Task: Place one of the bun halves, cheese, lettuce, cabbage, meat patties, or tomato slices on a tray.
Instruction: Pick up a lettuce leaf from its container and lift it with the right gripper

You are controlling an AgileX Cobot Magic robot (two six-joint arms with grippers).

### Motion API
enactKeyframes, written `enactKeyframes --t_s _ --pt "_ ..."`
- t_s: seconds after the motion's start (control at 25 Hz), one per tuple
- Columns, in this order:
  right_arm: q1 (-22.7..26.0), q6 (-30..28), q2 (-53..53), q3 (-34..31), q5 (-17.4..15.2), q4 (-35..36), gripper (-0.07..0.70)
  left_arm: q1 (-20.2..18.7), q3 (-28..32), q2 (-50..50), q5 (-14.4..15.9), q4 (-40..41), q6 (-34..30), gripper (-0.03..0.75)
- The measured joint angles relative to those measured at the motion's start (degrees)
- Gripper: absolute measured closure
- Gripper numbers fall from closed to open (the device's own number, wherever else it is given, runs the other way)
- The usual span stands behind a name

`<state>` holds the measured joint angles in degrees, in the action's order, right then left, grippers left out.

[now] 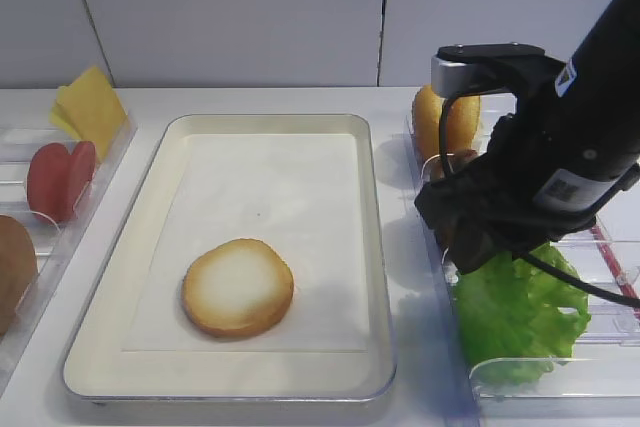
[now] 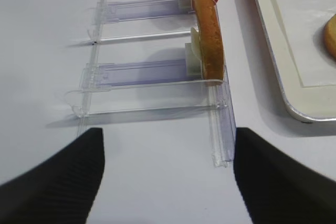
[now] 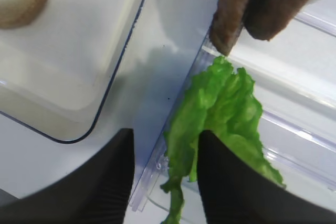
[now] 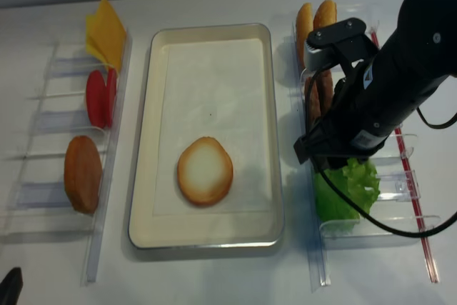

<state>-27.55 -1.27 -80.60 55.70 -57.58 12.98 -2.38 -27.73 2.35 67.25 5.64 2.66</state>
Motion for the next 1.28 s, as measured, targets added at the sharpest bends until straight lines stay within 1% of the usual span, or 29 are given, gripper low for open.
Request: enactKeyframes --t_s 0.2,0.32,0.4,0.52,0.8,1.04,1.28 --pt "0.0 1.27 0.0 0.0 0.0 -0.46 0.326 0.0 0.0 0.0 0.0 0.0 0.0 0.197" --pt "0.0 3.07 0.0 0.0 0.04 -0.94 0.336 0.0 0.0 0.0 0.0 0.0 0.0 0.197" --pt "0.0 4.45 0.0 0.0 0.14 -1.89 0.36 0.0 0.0 0.0 0.0 0.0 0.0 0.197" --pt "0.0 5.65 -0.13 0.0 0.14 -2.72 0.417 0.0 0.0 0.0 0.0 0.0 0.0 0.197" --pt "0.0 6.07 -0.13 0.09 -0.19 -2.89 0.566 0.0 0.0 0.0 0.0 0.0 0.0 0.197" --pt "0.0 6.1 -0.13 0.12 -0.32 -2.89 0.575 0.0 0.0 0.0 0.0 0.0 0.0 0.197" --pt "0.0 6.1 -0.13 0.43 -1.46 -2.89 0.575 0.0 0.0 0.0 0.0 0.0 0.0 0.197"
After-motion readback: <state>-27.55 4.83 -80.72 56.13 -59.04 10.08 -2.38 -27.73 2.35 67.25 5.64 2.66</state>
